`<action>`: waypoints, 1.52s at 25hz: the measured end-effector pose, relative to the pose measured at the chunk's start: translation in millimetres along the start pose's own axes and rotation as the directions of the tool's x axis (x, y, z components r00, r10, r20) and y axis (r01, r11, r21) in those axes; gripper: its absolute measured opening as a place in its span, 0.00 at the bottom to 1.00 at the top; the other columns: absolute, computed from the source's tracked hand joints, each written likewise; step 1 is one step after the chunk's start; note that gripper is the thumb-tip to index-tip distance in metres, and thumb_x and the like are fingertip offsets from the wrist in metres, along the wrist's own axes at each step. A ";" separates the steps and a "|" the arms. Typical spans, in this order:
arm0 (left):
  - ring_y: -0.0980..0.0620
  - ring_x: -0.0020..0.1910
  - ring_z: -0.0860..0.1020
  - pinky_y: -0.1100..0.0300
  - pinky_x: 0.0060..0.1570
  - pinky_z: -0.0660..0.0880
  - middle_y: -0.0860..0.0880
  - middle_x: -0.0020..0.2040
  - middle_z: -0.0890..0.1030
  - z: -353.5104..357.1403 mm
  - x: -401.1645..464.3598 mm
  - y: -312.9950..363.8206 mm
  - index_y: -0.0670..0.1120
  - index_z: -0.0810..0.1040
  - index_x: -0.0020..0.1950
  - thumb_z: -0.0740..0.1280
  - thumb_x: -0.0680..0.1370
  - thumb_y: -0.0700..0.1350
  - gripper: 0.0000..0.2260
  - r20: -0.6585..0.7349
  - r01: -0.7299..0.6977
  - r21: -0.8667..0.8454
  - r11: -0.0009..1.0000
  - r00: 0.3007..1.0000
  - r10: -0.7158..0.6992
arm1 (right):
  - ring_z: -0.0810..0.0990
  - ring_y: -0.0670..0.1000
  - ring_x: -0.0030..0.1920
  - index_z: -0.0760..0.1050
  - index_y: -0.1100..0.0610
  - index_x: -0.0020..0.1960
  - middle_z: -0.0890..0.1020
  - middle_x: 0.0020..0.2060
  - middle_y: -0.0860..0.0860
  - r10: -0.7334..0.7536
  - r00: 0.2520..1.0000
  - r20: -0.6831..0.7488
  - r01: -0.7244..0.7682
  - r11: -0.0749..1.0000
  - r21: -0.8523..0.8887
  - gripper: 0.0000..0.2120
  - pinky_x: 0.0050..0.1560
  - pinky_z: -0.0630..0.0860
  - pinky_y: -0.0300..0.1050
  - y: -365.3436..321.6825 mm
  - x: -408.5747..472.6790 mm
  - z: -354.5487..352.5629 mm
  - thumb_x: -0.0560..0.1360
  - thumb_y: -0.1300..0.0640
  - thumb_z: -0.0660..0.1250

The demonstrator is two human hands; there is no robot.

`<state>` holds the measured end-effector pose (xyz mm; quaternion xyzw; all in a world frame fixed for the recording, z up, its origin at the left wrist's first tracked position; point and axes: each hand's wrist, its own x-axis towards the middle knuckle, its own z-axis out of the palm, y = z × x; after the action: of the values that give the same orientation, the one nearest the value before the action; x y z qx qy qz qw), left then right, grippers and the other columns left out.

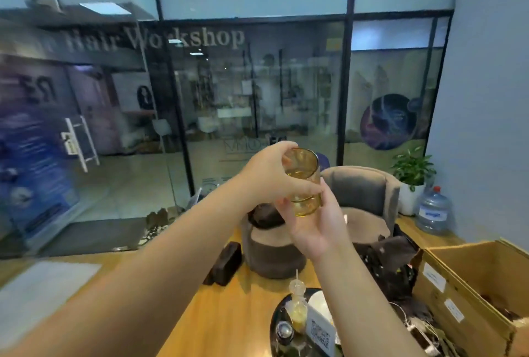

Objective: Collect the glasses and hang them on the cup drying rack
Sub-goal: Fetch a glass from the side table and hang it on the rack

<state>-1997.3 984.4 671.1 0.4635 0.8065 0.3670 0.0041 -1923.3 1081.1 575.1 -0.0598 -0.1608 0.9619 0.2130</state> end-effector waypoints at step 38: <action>0.50 0.56 0.80 0.57 0.51 0.74 0.53 0.55 0.81 -259.7 -1005.0 262.9 0.52 0.77 0.69 0.64 0.84 0.45 0.14 -0.708 0.704 -0.703 -0.098 -0.682 0.184 | 0.84 0.63 0.62 0.80 0.59 0.64 0.89 0.54 0.61 0.734 -0.650 0.196 -0.596 -0.333 -0.731 0.23 0.53 0.85 0.56 659.4 -756.5 282.1 0.85 0.41 0.61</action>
<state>-1318.5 156.4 682.3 -0.6704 0.5936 0.0884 -0.4363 -1550.0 111.1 655.0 0.2186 -0.1858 0.5776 -0.7642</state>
